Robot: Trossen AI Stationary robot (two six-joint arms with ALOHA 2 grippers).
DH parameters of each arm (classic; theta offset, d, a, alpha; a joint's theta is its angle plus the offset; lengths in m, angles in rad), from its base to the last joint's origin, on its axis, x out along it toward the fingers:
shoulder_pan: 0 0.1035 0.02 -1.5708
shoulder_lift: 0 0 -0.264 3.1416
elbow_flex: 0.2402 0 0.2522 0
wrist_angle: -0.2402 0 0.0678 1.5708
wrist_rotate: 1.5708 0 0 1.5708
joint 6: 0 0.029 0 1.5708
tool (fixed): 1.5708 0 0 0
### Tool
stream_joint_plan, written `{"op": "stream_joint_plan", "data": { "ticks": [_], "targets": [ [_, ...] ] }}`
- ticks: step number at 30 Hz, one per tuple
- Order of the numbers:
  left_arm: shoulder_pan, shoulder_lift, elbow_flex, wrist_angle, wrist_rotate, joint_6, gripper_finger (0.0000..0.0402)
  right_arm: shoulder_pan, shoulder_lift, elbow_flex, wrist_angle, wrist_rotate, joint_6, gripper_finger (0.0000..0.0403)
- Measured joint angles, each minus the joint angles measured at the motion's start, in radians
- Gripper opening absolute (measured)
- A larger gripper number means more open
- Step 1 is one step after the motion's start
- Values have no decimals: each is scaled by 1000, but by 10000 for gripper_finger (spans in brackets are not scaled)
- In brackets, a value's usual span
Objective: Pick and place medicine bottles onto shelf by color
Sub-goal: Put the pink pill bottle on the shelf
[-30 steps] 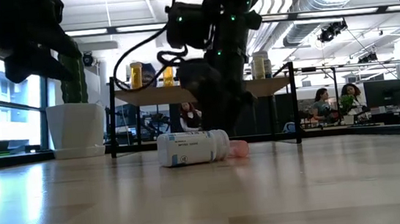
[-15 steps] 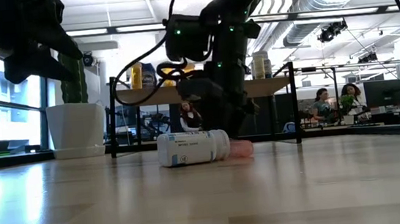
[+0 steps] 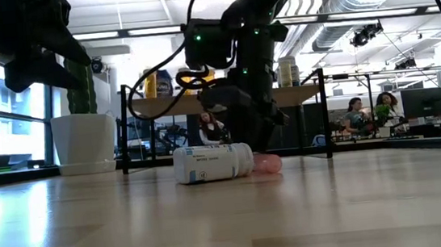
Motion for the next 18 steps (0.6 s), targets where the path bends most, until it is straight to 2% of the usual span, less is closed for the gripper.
{"op": "stream_joint_plan", "data": {
  "ticks": [10,18],
  "targets": [
    [0,0,0,-1,44,9,254,-26,-7,52,-52,-12,18,177],
    [0,0,0,-1,68,30,254,-35,-11,68,-88,0,186,177]
  ]
}}
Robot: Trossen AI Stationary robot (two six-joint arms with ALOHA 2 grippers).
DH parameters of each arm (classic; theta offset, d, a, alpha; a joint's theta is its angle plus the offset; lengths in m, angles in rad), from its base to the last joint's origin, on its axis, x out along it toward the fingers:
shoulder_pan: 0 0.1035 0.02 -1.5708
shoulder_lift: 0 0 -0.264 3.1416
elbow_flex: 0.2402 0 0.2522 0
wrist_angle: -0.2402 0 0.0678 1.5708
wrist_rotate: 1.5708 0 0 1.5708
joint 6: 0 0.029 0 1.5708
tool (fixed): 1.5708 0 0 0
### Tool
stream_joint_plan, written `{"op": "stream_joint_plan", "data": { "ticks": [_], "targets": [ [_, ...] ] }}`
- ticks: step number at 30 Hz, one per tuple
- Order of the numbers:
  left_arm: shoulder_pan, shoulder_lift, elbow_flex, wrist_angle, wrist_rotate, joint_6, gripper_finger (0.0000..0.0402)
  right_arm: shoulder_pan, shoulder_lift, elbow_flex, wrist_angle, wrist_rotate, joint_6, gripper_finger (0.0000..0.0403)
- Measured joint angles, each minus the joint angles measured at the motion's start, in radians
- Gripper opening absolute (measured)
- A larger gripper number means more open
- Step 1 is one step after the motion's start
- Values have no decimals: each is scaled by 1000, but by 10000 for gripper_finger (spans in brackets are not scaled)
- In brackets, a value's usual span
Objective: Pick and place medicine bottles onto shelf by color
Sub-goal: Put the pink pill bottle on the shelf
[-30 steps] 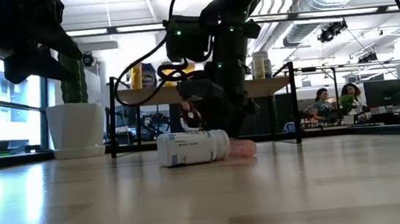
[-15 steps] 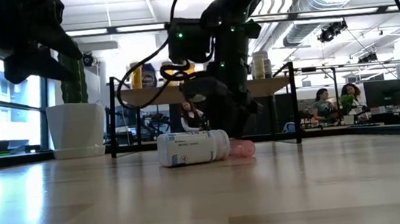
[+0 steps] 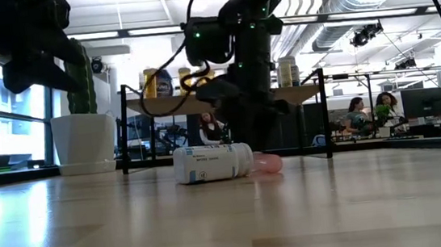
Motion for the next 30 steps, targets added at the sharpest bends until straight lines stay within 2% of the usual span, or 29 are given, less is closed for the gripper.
{"op": "stream_joint_plan", "data": {
  "ticks": [5,11,20,30],
  "targets": [
    [0,0,0,0,31,3,254,13,0,0,-21,-15,125,177],
    [0,0,0,0,58,80,254,37,0,0,-23,-17,251,177],
    [0,0,0,0,107,158,254,49,0,2,-98,3,372,177],
    [0,0,0,1,117,219,254,74,-1,2,-146,-40,495,177]
  ]
}}
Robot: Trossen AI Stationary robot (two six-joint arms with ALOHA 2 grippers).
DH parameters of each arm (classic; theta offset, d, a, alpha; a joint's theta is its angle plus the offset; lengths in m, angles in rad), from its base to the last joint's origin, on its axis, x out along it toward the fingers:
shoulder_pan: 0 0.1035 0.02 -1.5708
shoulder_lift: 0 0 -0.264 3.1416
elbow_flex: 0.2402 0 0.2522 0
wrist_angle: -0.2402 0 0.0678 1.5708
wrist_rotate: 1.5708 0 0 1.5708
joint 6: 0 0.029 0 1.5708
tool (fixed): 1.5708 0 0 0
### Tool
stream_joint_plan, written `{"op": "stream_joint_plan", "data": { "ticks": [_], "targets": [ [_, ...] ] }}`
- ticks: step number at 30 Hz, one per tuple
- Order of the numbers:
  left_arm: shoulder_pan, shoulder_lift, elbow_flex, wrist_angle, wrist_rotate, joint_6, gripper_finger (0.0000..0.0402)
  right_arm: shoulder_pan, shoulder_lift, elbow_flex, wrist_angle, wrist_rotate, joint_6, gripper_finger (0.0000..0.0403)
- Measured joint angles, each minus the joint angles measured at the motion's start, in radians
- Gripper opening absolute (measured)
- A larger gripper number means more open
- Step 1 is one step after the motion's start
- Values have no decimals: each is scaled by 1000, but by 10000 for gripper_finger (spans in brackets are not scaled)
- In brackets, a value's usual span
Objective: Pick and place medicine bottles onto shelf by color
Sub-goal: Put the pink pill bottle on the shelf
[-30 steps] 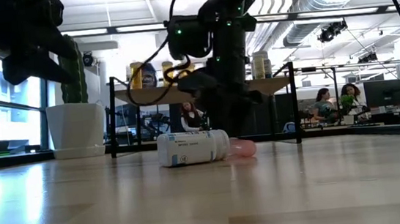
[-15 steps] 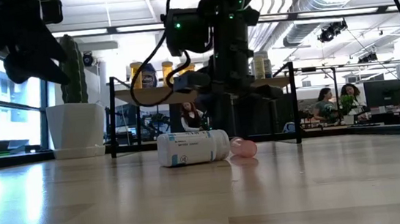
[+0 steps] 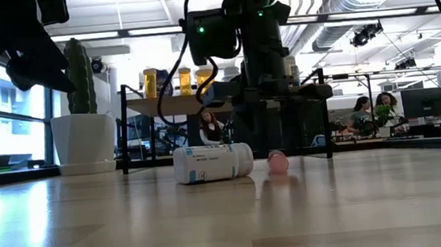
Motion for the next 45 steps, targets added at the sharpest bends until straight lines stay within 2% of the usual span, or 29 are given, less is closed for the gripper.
{"op": "stream_joint_plan", "data": {
  "ticks": [6,19,31,40,45],
  "targets": [
    [0,0,0,0,0,5,254,20,-1,-7,9,-3,61,177],
    [0,0,0,-1,0,37,254,7,31,-8,64,3,59,172],
    [8,0,0,-1,28,45,254,16,31,-7,62,25,-14,65],
    [90,0,6,2,135,92,254,59,-80,-8,85,102,-30,76],
    [139,0,10,88,179,167,254,86,-162,-8,179,154,-74,77]
  ]
}}
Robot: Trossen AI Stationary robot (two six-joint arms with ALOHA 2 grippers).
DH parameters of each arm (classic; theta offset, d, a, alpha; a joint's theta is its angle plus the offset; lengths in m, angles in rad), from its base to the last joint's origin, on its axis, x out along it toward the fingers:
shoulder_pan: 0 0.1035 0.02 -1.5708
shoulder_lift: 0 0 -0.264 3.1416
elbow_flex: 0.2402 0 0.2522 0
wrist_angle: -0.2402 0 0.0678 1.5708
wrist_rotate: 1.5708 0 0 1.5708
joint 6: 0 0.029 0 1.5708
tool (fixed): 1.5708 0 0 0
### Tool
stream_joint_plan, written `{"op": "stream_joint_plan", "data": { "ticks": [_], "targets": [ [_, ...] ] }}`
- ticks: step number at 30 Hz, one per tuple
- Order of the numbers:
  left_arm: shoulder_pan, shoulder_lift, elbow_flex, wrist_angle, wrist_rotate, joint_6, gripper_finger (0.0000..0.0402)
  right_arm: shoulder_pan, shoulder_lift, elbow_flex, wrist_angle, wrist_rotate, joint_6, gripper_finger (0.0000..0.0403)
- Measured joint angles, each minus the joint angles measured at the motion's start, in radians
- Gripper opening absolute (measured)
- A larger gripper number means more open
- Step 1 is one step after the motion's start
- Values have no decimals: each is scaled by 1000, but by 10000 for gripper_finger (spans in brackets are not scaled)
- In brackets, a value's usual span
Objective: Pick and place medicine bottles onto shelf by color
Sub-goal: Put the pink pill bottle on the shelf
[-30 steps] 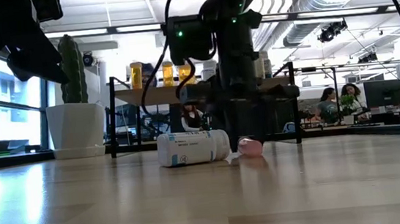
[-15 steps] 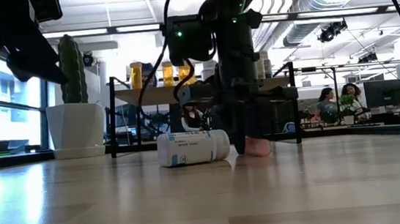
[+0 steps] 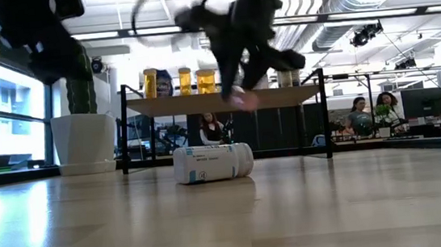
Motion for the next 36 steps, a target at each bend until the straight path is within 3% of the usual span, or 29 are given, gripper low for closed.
{"op": "stream_joint_plan", "data": {
  "ticks": [8,14,25,29,36],
  "targets": [
    [110,0,0,170,125,84,254,6,-142,0,174,143,-121,77],
    [203,0,0,292,179,86,254,-12,-195,0,300,142,-289,78],
    [326,4,0,561,213,59,254,-113,-220,0,654,-116,-628,78],
    [353,4,0,608,197,59,254,-165,-220,0,716,-257,-655,78],
    [398,17,0,721,157,17,254,-236,-220,0,741,-383,-681,78]
  ]
}}
